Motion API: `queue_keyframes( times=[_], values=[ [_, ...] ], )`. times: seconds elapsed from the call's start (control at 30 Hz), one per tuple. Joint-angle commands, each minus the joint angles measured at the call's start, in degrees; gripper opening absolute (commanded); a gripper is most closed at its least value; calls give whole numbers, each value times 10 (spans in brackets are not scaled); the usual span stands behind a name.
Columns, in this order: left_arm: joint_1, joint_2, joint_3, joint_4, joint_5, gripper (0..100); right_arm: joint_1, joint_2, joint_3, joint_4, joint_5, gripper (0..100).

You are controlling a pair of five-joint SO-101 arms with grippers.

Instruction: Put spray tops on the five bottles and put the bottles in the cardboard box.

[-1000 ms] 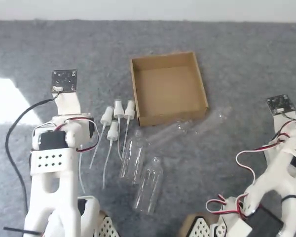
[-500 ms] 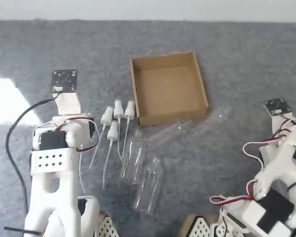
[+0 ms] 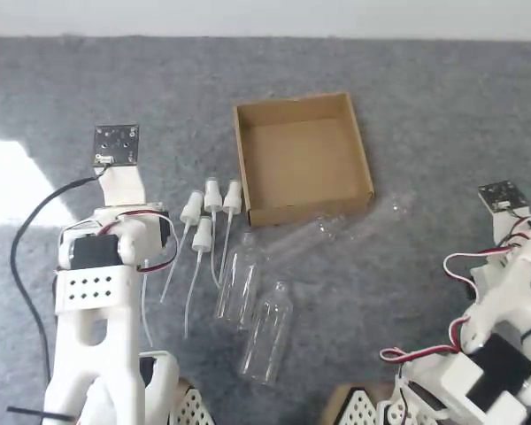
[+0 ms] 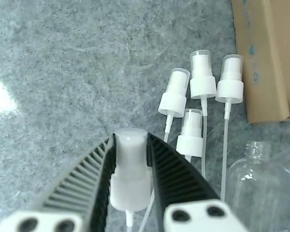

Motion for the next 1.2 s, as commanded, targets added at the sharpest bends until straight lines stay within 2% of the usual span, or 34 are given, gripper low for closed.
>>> queue_keyframes(
  times=[0.0,0.1,0.23,0.4,0.5,0.6,0.73,0.9,1.07,1.17],
  values=[
    [-3,-22,-32,-8,-4,13,-30,-56,-76,41,-27,6],
    [-3,-22,-99,18,-4,13,-100,-125,-130,116,-105,6],
    [-3,-22,-210,55,-4,12,-273,-240,-142,158,-193,6],
    [-2,-22,-323,97,12,12,-523,-353,-101,124,-309,6],
    [-3,-23,-374,101,78,12,-641,-372,-76,71,-359,6],
    [-3,-31,-414,99,139,12,-730,-373,-53,10,-386,6],
    [-3,-100,-433,96,172,12,-801,-375,-14,-58,-393,6],
    [-2,-181,-424,91,171,12,-849,-380,33,-77,-393,10],
    [3,-189,-406,34,176,11,-892,-386,55,-115,-390,6],
    [3,-189,-391,4,206,11,-908,-415,109,-174,-393,6]
  ],
)
